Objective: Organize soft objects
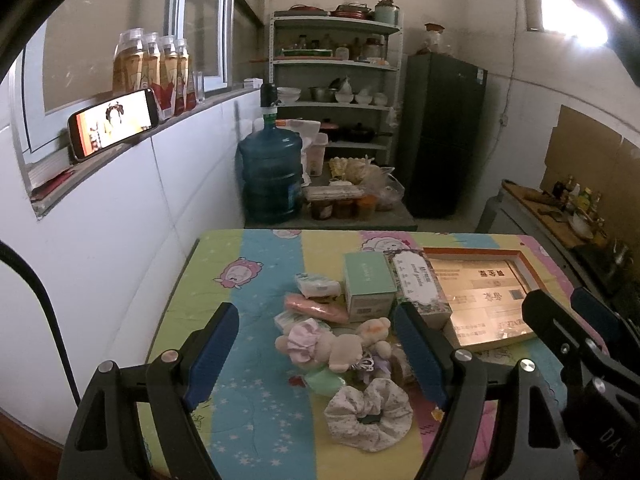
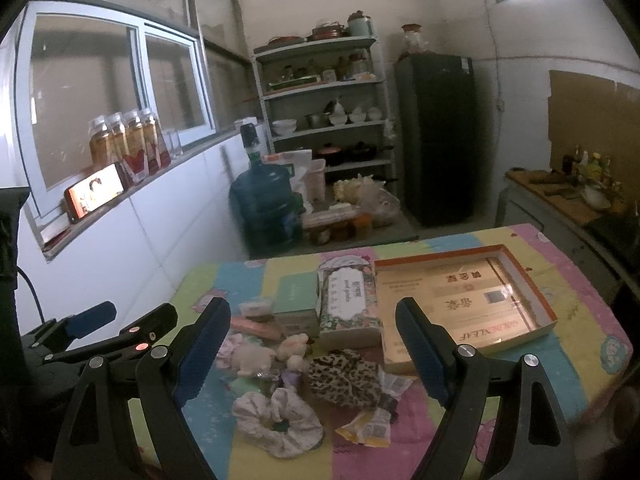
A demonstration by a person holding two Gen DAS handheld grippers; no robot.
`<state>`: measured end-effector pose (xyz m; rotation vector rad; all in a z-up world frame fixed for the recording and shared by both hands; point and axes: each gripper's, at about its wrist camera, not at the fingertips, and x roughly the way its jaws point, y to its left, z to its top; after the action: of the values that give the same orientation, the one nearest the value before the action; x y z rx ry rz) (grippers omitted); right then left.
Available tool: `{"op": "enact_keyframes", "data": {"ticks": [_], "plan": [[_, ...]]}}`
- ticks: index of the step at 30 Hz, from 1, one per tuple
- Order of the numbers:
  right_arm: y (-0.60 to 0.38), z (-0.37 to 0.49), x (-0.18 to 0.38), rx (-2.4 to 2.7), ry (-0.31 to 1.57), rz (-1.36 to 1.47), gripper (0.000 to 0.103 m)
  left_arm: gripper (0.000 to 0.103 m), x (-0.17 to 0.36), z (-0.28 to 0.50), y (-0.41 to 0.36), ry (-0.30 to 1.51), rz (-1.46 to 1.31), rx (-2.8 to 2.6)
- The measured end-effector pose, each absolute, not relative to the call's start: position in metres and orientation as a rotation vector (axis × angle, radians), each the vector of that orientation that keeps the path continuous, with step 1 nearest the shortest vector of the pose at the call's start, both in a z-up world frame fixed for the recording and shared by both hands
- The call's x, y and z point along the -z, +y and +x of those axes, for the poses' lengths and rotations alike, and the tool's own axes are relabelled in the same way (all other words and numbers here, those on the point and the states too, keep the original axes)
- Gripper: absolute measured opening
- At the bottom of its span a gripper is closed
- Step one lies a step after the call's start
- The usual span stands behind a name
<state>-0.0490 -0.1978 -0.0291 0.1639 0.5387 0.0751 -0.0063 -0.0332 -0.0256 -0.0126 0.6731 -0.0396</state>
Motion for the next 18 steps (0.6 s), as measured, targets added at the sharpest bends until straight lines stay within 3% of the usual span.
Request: {"op": "enact_keyframes", "data": {"ticks": [18], "plan": [[-0.2006, -0.0463, 0.0318, -0.064, 0.541, 0.172, 0.086, 0.08, 0.0274, -0.0036, -0.0356, 0.679, -0.011, 0.047]]}}
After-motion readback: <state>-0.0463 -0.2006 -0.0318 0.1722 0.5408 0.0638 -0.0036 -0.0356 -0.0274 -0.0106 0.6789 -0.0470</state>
